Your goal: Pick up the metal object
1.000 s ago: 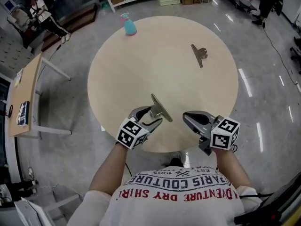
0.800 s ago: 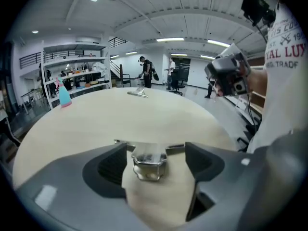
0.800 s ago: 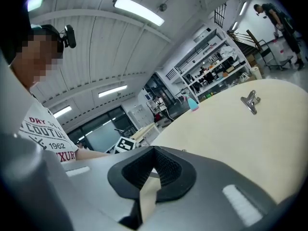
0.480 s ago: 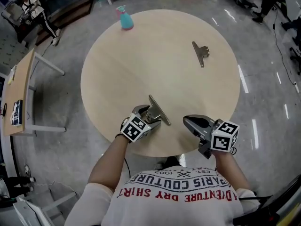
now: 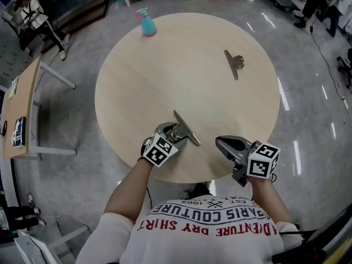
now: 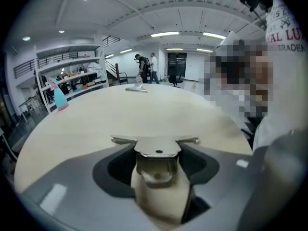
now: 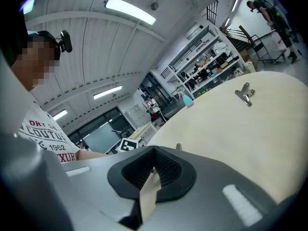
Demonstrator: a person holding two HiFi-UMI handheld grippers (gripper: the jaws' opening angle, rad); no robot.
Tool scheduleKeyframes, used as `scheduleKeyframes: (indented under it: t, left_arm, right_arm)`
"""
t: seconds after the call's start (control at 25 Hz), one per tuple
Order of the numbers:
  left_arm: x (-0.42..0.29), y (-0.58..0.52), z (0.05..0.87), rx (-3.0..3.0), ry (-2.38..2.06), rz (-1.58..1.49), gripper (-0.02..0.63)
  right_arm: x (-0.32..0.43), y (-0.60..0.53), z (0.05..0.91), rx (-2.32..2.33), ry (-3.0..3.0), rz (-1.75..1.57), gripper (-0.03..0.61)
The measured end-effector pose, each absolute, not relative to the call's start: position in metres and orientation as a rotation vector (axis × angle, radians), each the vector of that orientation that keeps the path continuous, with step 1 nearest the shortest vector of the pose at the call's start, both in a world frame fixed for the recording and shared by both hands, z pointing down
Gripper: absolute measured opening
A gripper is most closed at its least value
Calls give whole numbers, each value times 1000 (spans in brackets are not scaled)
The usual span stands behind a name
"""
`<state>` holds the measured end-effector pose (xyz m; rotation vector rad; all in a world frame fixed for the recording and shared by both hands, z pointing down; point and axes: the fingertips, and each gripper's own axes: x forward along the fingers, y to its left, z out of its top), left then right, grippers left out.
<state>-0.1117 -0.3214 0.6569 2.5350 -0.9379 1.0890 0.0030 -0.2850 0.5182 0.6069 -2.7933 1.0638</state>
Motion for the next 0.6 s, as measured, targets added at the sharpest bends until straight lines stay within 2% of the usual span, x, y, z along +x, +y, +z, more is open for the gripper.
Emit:
scheduleKeyframes:
  t: [0.16,0.4,0.6]
  left_arm:
    - [-110,-328,597,2623,-1090,898,275]
    - [-113,-306,433,2854,-1266,477,275]
    - [-128,-288,396,2841,-1294,324,275]
  right_arm:
    - [9,-290,509,645,-2808,1010,0]
    - [14,-291,484,715,-2863,895,0]
    - [10,-282,456,711,-2911,763,0]
